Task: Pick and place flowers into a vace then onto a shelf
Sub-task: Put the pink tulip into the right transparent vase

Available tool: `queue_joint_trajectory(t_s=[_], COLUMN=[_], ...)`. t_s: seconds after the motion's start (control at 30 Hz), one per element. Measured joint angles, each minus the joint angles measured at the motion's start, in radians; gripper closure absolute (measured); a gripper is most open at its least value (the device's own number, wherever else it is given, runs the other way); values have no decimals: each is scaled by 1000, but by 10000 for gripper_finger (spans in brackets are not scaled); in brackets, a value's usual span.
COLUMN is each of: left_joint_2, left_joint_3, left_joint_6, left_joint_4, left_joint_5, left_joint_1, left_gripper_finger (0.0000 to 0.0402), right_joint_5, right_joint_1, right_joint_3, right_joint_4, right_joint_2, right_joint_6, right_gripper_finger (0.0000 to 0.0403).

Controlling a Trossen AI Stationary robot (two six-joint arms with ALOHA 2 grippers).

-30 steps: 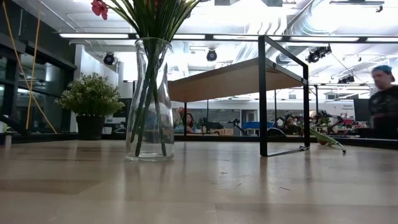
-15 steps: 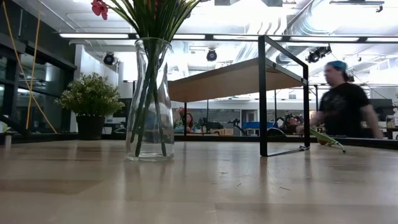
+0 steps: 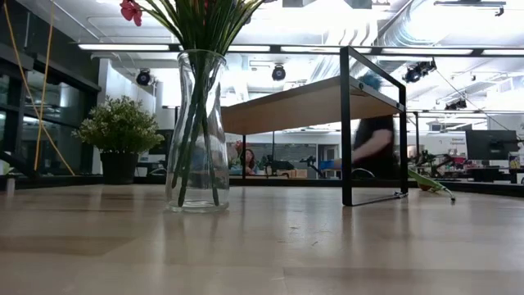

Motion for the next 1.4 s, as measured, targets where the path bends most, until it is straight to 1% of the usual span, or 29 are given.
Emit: queue_joint_trajectory(t_s=[0.1,0.2,0.3,0.43,0.57,0.8,1.03,1.27,1.4], left_joint_2=[0,0,0,0,-1,-1,-1,-1,-1], left_joint_3=[0,0,0,0,0,0,0,0,0], left_joint_6=[-25,-41,-58,-81,-85,-99,-106,-129,-156], left_joint_4=[0,0,0,15,47,45,34,29,30], left_joint_5=[11,46,68,114,168,187,189,250,275], left_joint_1=[0,0,0,0,1,0,-1,-1,-3], left_gripper_finger=[232,192,164,142,132,135,136,135,135], right_joint_5=[-1,-1,-1,1,31,71,74,19,-35], right_joint_1=[0,0,0,0,1,1,1,1,0], right_joint_3=[0,0,0,0,0,0,0,0,0], right_joint_4=[0,-5,-16,-38,-75,-149,-219,-344,-430], right_joint_2=[0,-2,-8,-25,-53,-114,-175,-239,-272], right_joint_6=[0,0,0,0,0,7,28,40,93], right_gripper_finger=[399,400,400,401,402,402,402,403,403])
